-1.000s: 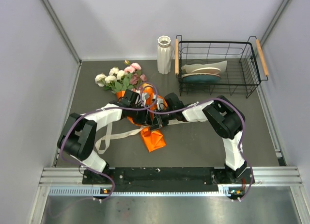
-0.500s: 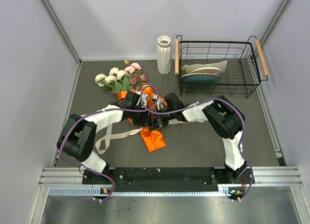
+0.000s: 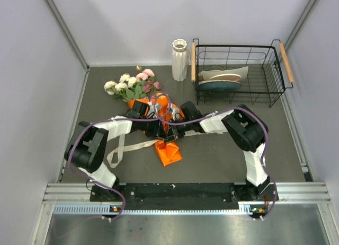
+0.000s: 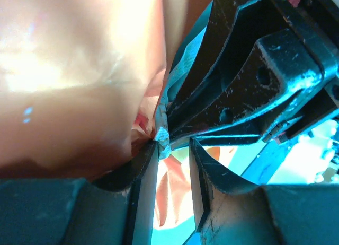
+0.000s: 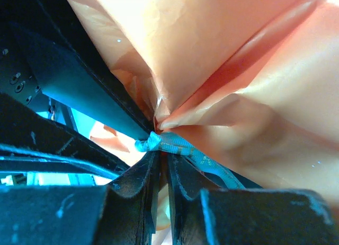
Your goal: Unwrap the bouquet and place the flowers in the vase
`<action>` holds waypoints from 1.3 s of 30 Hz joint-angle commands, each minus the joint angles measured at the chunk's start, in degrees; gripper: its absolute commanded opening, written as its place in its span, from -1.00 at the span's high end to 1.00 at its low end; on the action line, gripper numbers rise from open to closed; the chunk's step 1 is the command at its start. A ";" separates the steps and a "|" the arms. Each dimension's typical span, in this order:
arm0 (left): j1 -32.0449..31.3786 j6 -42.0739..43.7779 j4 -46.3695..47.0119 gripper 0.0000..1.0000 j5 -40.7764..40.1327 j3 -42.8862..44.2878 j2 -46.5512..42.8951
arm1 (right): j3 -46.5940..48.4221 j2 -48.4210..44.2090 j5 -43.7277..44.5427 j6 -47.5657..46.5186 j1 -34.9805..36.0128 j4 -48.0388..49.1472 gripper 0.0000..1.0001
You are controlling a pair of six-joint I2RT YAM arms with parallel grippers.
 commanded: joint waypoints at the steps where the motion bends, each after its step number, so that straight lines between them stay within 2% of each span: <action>1: -0.71 -10.03 11.34 0.33 16.04 -4.32 -3.59 | -1.18 -0.14 4.44 -1.28 -0.45 2.62 0.78; 2: -0.53 -13.18 17.70 0.33 16.83 -4.85 -4.39 | -1.35 -0.14 4.44 -1.19 -0.45 2.79 0.78; 8: 0.52 -18.56 24.61 0.32 18.15 -5.82 -7.99 | -2.06 -0.75 4.97 -0.14 -0.45 4.02 0.78; 12: 1.40 -14.72 15.17 0.32 13.07 -4.86 -10.71 | -3.99 -2.95 5.85 1.53 -0.45 6.22 0.77; 15: 1.76 -10.77 7.43 0.26 4.82 -3.20 -15.46 | -5.21 -5.14 6.63 2.67 -0.37 7.79 0.76; 16: 1.84 -9.01 1.22 0.24 -1.47 -2.67 -18.17 | -5.66 -6.02 7.08 2.94 -0.45 8.24 0.75; 22: 1.84 -10.57 -6.92 0.23 -14.96 -4.15 -30.21 | -6.46 -14.19 9.45 0.14 -0.10 7.20 0.66; 26: 1.76 -14.61 -5.27 0.30 -18.14 -8.98 -33.66 | -3.65 -17.45 12.17 -5.74 0.51 2.72 0.54; 29: 1.84 -16.81 -2.64 0.32 -20.16 -12.31 -34.36 | 1.53 -14.56 14.10 -11.88 1.65 -4.65 0.49; 31: 1.76 -17.52 -1.13 0.24 -20.34 -13.47 -33.75 | 4.96 -12.71 16.65 -15.41 3.49 -10.18 0.44; 33: 1.84 -17.70 -0.69 0.11 -20.25 -13.91 -32.26 | 6.28 -12.36 19.46 -19.11 4.73 -10.92 0.26; 36: 1.76 -17.61 0.45 -0.01 -20.69 -14.26 -31.29 | 6.47 -12.71 20.44 -19.65 5.70 -12.76 0.18; 38: 1.84 -17.43 0.98 -0.02 -21.13 -14.44 -30.68 | 6.64 -12.53 21.31 -19.39 6.66 -13.46 0.26; 39: 1.84 -17.43 1.42 0.01 -21.31 -15.05 -29.80 | 7.51 -12.10 21.93 -19.38 7.10 -14.25 0.54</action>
